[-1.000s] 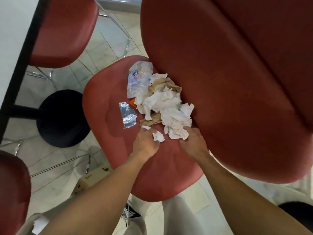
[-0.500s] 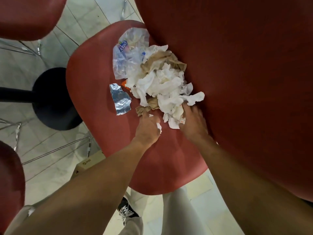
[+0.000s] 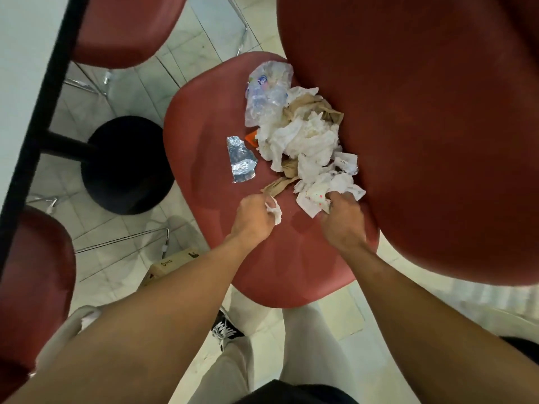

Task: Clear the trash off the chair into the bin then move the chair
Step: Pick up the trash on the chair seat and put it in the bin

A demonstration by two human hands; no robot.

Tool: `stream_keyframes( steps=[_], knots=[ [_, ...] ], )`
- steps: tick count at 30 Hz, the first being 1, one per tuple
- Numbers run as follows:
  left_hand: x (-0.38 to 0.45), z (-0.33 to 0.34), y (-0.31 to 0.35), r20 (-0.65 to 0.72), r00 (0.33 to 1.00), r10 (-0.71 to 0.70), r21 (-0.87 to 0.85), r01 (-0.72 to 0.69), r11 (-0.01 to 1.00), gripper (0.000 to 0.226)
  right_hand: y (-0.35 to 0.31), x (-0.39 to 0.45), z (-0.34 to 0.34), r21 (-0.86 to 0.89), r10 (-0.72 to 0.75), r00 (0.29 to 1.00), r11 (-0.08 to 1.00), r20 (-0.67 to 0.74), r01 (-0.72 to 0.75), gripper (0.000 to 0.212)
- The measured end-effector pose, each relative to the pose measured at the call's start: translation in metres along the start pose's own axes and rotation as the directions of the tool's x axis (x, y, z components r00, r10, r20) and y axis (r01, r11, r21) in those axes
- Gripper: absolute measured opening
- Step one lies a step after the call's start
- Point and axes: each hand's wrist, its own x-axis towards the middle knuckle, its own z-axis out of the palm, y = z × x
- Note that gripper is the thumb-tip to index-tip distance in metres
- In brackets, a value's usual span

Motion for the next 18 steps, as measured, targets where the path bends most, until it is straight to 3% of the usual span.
stream_keyframes(
  steps=[9, 18],
  knots=[
    [-0.1, -0.064, -0.074, -0.141, 0.989, -0.052, -0.141, 0.032, 0.989, 0.015, -0.089, -0.106, 0.013, 0.182, -0.106, 0.994, 0.978, -0.003, 0.104, 0.037],
    [-0.197, -0.117, -0.192, -0.234, 0.942, -0.241, -0.334, 0.155, 0.93, 0.013, -0.178, -0.215, 0.079, 0.149, -0.212, 0.974, 0.969, 0.082, 0.198, 0.025]
  ],
)
